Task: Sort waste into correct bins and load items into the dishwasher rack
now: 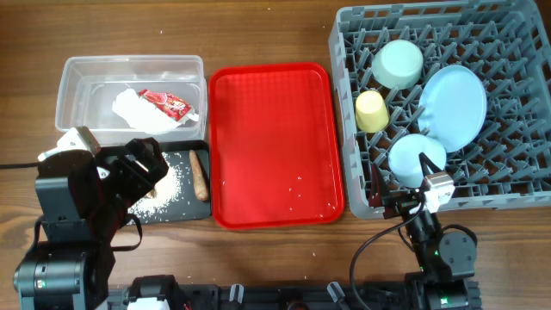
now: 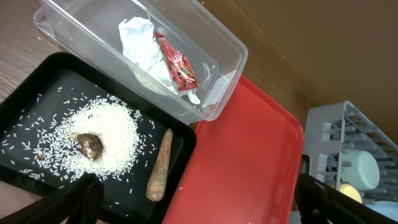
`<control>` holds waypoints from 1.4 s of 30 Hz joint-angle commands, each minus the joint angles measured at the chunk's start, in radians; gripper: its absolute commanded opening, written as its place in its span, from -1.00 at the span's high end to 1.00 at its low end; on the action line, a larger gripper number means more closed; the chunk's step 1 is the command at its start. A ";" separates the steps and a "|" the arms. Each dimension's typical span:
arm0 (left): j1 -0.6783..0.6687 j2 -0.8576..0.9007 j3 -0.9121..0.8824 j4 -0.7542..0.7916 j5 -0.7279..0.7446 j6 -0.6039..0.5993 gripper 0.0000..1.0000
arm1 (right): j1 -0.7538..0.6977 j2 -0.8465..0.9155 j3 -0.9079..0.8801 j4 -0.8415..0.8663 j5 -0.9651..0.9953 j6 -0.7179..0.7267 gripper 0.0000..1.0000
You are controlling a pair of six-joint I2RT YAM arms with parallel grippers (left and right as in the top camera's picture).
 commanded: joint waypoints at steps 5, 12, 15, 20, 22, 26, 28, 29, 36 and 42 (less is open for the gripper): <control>0.009 -0.003 -0.001 0.002 -0.010 0.011 -0.99 | -0.003 -0.008 -0.001 0.005 -0.016 -0.004 -1.00; 0.009 -0.003 -0.001 0.002 -0.010 0.011 -0.99 | -0.003 -0.008 -0.001 0.005 -0.016 -0.004 -0.99; 0.009 -0.003 -0.001 0.002 -0.010 0.011 -1.00 | -0.003 -0.008 -0.001 0.005 -0.016 -0.004 -0.99; 0.009 -0.003 -0.001 0.002 -0.010 0.011 -1.00 | -0.003 -0.008 -0.001 0.005 -0.016 -0.004 -1.00; 0.009 -0.003 -0.001 0.002 -0.010 0.011 -1.00 | -0.003 -0.008 -0.001 0.005 -0.016 -0.004 -0.99; 0.009 -0.003 -0.001 0.002 -0.010 0.011 -1.00 | -0.003 -0.008 -0.001 0.005 -0.016 -0.004 -1.00; 0.009 -0.003 -0.001 0.002 -0.010 0.011 -1.00 | -0.003 -0.008 -0.001 0.005 -0.016 -0.004 -1.00; 0.009 -0.003 -0.001 0.002 -0.010 0.011 -0.99 | -0.003 -0.008 -0.001 0.005 -0.016 -0.004 -1.00; 0.007 -0.139 -0.003 -0.004 -0.010 0.011 -1.00 | -0.003 -0.008 -0.001 0.005 -0.016 -0.004 -0.99; 0.007 -0.360 -0.004 -0.037 -0.037 0.012 -1.00 | -0.003 -0.008 -0.001 0.005 -0.016 -0.003 -0.99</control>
